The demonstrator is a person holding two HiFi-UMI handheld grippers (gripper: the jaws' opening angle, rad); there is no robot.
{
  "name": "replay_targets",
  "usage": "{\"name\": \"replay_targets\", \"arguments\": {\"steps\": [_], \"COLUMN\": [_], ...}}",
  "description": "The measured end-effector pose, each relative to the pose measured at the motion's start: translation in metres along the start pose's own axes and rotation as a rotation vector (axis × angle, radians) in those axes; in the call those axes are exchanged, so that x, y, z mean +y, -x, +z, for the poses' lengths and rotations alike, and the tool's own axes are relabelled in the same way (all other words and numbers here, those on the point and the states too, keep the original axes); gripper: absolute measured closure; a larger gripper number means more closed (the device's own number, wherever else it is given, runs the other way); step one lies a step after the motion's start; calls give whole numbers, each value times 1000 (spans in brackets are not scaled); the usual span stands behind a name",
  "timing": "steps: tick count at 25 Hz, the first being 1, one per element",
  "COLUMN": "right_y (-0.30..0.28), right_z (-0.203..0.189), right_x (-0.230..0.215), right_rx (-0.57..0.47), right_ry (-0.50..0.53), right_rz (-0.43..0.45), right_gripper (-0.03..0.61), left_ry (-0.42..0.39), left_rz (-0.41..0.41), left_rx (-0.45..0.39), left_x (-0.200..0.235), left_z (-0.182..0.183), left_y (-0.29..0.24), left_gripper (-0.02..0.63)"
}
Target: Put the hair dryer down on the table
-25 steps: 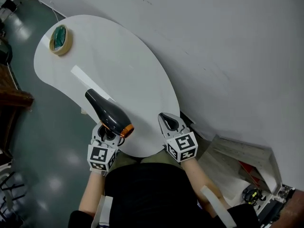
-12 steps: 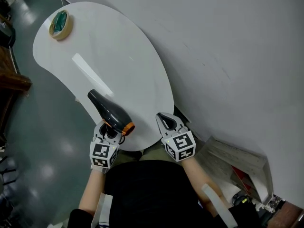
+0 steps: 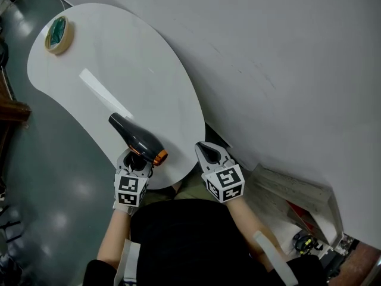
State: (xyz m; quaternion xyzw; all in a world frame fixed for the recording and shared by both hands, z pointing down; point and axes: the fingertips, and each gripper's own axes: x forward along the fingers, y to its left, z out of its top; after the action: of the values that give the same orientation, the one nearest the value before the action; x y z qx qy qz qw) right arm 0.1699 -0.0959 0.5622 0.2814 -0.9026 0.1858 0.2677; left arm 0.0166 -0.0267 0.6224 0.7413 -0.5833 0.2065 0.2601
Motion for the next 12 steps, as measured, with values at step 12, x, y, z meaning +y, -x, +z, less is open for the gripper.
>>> {"name": "replay_targets", "arguments": {"steps": [12], "right_y": [18], "right_z": [-14], "right_x": [-36], "right_rx": [7], "right_ry": [-63], "right_rz": [-93], "right_gripper": [552], "left_ry": [-22], "left_rz": [-10], "left_rx": [126], "left_x": [2], "left_z": [-4], "left_y": [-45], "left_gripper": [347]}}
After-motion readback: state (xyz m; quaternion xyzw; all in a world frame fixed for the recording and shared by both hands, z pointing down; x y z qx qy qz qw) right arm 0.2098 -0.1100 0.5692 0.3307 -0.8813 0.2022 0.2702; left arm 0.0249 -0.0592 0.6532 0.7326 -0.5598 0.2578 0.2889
